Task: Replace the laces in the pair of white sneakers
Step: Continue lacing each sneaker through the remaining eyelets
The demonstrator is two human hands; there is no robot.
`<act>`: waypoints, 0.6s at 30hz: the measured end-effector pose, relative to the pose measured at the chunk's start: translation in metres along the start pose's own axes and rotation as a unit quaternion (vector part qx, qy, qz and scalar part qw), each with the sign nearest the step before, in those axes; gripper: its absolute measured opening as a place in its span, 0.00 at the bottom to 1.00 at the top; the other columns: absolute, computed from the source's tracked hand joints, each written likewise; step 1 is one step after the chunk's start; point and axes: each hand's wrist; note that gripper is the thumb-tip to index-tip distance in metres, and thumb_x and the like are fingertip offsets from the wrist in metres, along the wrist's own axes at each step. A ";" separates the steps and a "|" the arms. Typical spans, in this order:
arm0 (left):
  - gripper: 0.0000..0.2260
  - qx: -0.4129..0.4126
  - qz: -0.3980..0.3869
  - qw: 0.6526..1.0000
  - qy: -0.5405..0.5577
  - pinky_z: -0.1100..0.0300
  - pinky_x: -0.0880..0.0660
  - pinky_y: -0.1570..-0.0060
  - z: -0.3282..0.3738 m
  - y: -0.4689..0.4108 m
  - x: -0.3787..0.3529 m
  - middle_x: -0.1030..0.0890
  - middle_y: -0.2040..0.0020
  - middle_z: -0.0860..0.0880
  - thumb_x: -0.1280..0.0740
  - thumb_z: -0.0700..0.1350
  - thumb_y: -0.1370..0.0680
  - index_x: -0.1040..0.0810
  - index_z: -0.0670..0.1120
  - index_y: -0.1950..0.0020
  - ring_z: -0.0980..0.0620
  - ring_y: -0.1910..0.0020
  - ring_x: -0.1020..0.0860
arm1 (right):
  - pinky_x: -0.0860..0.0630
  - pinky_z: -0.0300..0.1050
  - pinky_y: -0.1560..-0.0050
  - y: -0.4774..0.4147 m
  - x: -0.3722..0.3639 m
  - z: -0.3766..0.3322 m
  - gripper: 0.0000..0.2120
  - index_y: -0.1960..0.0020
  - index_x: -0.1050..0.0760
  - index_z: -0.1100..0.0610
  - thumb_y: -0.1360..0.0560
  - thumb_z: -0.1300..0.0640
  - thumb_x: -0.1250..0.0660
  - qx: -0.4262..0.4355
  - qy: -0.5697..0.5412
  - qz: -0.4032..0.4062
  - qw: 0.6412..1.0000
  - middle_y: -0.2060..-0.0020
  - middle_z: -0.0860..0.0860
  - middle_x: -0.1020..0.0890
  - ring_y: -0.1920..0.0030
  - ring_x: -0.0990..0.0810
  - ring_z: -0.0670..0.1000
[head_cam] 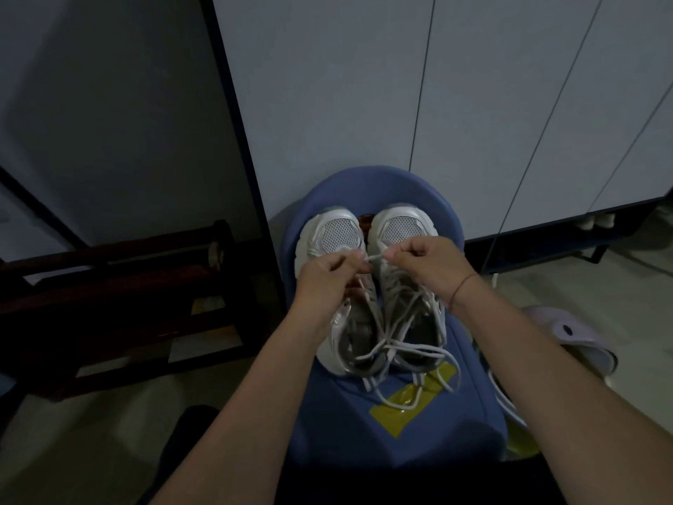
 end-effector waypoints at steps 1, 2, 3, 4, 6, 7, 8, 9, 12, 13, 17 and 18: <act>0.06 -0.001 -0.003 1.000 0.015 0.67 0.23 0.66 -0.001 -0.002 -0.001 0.15 0.58 0.44 0.33 0.43 0.20 0.17 0.42 0.52 0.57 0.68 0.21 | 0.30 0.22 0.66 0.000 -0.002 0.001 0.04 0.56 0.19 0.59 0.26 0.58 0.30 -0.001 -0.001 -0.006 1.000 0.64 0.42 0.20 0.66 0.24 0.33; 0.05 -0.004 -0.004 1.000 0.026 0.68 0.24 0.66 -0.001 -0.005 -0.002 0.16 0.61 0.46 0.33 0.40 0.21 0.17 0.42 0.52 0.59 0.69 0.21 | 0.30 0.21 0.66 0.000 -0.003 0.003 0.04 0.55 0.19 0.59 0.26 0.58 0.30 0.000 0.001 -0.010 1.000 0.64 0.42 0.20 0.64 0.24 0.34; 0.05 -0.006 -0.003 0.999 0.035 0.69 0.24 0.67 -0.003 -0.007 -0.001 0.16 0.63 0.48 0.33 0.38 0.21 0.17 0.42 0.52 0.60 0.70 0.21 | 0.29 0.22 0.65 -0.001 -0.003 0.003 0.04 0.55 0.19 0.59 0.26 0.58 0.30 0.003 0.005 -0.012 1.000 0.63 0.42 0.20 0.63 0.24 0.36; 0.06 -0.005 -0.003 0.999 0.044 0.69 0.24 0.67 -0.004 -0.008 -0.002 0.16 0.64 0.49 0.34 0.36 0.21 0.18 0.42 0.52 0.60 0.70 0.21 | 0.29 0.22 0.64 -0.002 -0.003 0.003 0.04 0.55 0.19 0.58 0.26 0.58 0.30 0.008 0.010 -0.010 1.000 0.63 0.43 0.20 0.62 0.24 0.37; 0.07 -0.006 0.001 0.999 0.047 0.69 0.24 0.67 -0.006 -0.011 -0.002 0.16 0.64 0.49 0.35 0.34 0.21 0.18 0.44 0.53 0.59 0.69 0.21 | 0.28 0.24 0.62 -0.004 -0.003 0.002 0.01 0.55 0.20 0.56 0.27 0.59 0.30 0.033 0.039 -0.010 0.999 0.62 0.45 0.20 0.61 0.23 0.40; 0.08 -0.010 0.005 0.999 0.039 0.68 0.24 0.66 -0.007 -0.013 -0.003 0.16 0.63 0.48 0.35 0.34 0.21 0.19 0.45 0.53 0.58 0.68 0.21 | 0.28 0.26 0.60 -0.004 -0.004 0.000 0.02 0.54 0.20 0.55 0.27 0.60 0.30 0.050 0.055 -0.015 0.997 0.62 0.45 0.20 0.61 0.23 0.39; 0.07 -0.014 0.010 0.999 0.033 0.67 0.23 0.64 -0.007 -0.013 -0.003 0.16 0.61 0.48 0.34 0.35 0.21 0.19 0.45 0.53 0.57 0.66 0.20 | 0.28 0.28 0.60 -0.005 -0.005 0.000 0.04 0.53 0.20 0.54 0.27 0.61 0.30 0.063 0.058 -0.026 0.996 0.62 0.44 0.19 0.63 0.23 0.38; 0.06 -0.017 0.013 0.999 0.037 0.65 0.22 0.61 -0.008 -0.014 -0.005 0.15 0.60 0.48 0.33 0.35 0.22 0.19 0.45 0.53 0.56 0.64 0.19 | 0.27 0.29 0.62 -0.005 -0.007 -0.002 0.05 0.51 0.20 0.55 0.26 0.62 0.31 0.067 0.048 -0.042 0.996 0.64 0.43 0.19 0.67 0.23 0.38; 0.05 -0.020 0.015 0.998 0.057 0.58 0.20 0.54 -0.010 -0.012 -0.007 0.15 0.58 0.45 0.32 0.35 0.23 0.20 0.44 0.54 0.51 0.60 0.18 | 0.26 0.32 0.63 -0.006 -0.013 -0.002 0.03 0.55 0.19 0.55 0.26 0.61 0.31 0.068 0.051 -0.060 0.995 0.74 0.42 0.20 0.72 0.23 0.39; 0.04 -0.023 0.022 0.998 0.049 0.58 0.20 0.54 -0.012 -0.012 -0.007 0.15 0.59 0.44 0.32 0.35 0.23 0.20 0.43 0.55 0.51 0.60 0.18 | 0.26 0.32 0.63 -0.008 -0.014 -0.002 0.03 0.57 0.20 0.54 0.26 0.60 0.30 0.068 0.070 -0.054 0.994 0.75 0.41 0.21 0.72 0.23 0.39; 0.08 -0.026 0.115 0.993 -0.032 0.51 0.20 0.53 -0.022 -0.015 -0.005 0.16 0.64 0.47 0.32 0.44 0.21 0.19 0.47 0.61 0.51 0.64 0.19 | 0.26 0.38 0.57 -0.018 -0.013 0.002 0.05 0.60 0.22 0.52 0.25 0.57 0.31 0.061 0.156 0.002 0.986 0.69 0.46 0.20 0.67 0.22 0.45; 0.10 -0.026 0.130 0.990 -0.042 0.49 0.20 0.52 -0.024 -0.015 -0.005 0.17 0.65 0.47 0.33 0.45 0.21 0.19 0.47 0.61 0.50 0.64 0.19 | 0.25 0.40 0.56 -0.021 -0.013 0.002 0.05 0.60 0.22 0.53 0.25 0.58 0.32 0.061 0.170 0.015 0.983 0.66 0.49 0.19 0.66 0.21 0.47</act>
Point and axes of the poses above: each hand's wrist, its own y-axis away from the middle knuckle, its own x-axis out of the back of the hand, z = x × y
